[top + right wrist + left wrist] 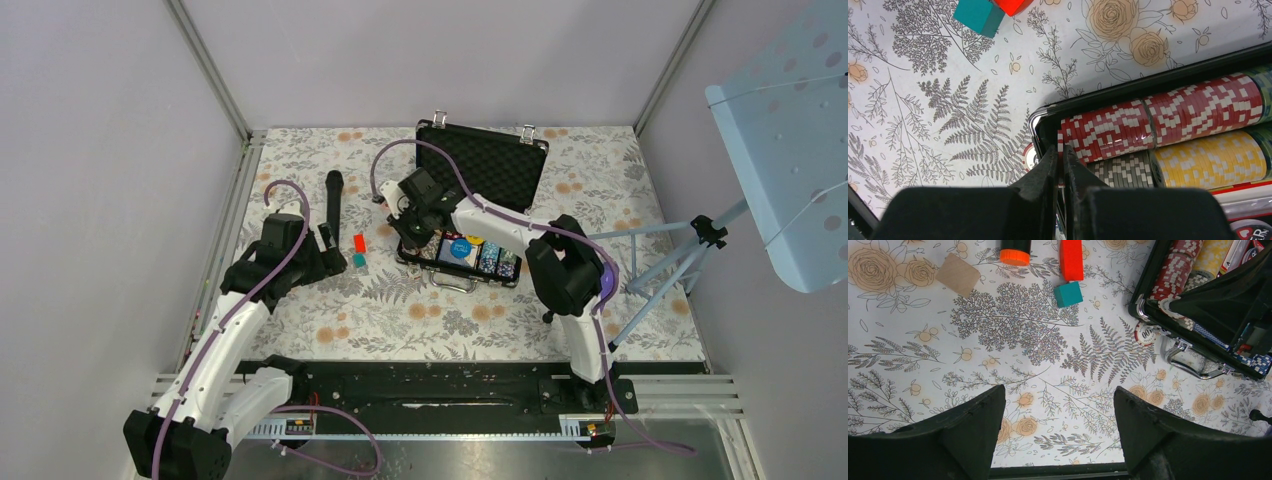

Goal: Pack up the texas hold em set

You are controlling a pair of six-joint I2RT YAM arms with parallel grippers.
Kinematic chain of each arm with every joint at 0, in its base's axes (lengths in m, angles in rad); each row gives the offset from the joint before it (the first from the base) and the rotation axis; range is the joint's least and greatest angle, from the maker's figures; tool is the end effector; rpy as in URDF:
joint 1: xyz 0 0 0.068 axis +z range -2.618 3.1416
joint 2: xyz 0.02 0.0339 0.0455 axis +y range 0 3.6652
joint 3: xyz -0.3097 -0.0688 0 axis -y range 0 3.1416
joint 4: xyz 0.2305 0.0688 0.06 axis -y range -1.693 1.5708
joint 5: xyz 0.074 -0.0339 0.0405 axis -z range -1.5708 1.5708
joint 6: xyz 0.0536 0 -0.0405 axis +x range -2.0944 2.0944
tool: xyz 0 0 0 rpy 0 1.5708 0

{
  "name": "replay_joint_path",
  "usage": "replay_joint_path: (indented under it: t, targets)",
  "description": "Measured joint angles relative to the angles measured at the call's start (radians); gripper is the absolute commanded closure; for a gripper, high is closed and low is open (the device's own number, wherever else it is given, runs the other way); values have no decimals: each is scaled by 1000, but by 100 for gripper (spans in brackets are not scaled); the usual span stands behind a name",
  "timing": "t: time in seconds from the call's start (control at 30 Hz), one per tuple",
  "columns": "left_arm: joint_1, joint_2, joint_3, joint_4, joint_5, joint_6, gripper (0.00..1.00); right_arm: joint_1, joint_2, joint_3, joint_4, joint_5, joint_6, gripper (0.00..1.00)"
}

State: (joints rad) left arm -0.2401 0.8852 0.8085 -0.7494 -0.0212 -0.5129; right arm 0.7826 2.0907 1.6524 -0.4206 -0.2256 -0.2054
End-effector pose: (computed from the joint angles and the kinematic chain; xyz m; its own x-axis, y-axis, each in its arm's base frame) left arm 0.1409 -0.0333 0.3016 -0.7321 -0.3258 -0.5982 -0.1555 0.9349 -0.3190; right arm 0.3394 0.3544 0.2432 -0.3643 -0.6426 -0.6741 -0.8837 0.4668 0.0326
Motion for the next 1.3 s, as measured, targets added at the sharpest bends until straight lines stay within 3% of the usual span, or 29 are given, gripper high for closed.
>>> replay_joint_path:
  t: [0.4, 0.67, 1.3]
  targets:
    - [0, 0, 0, 2, 0, 0, 21, 31, 13, 6, -10, 58, -121, 100]
    - [0, 6, 0, 2, 0, 1, 21, 60, -5, -74, 129, 84, -236, 100]
    - [0, 14, -1, 3, 7, 1, 21, 109, -43, -161, 214, 199, -400, 100]
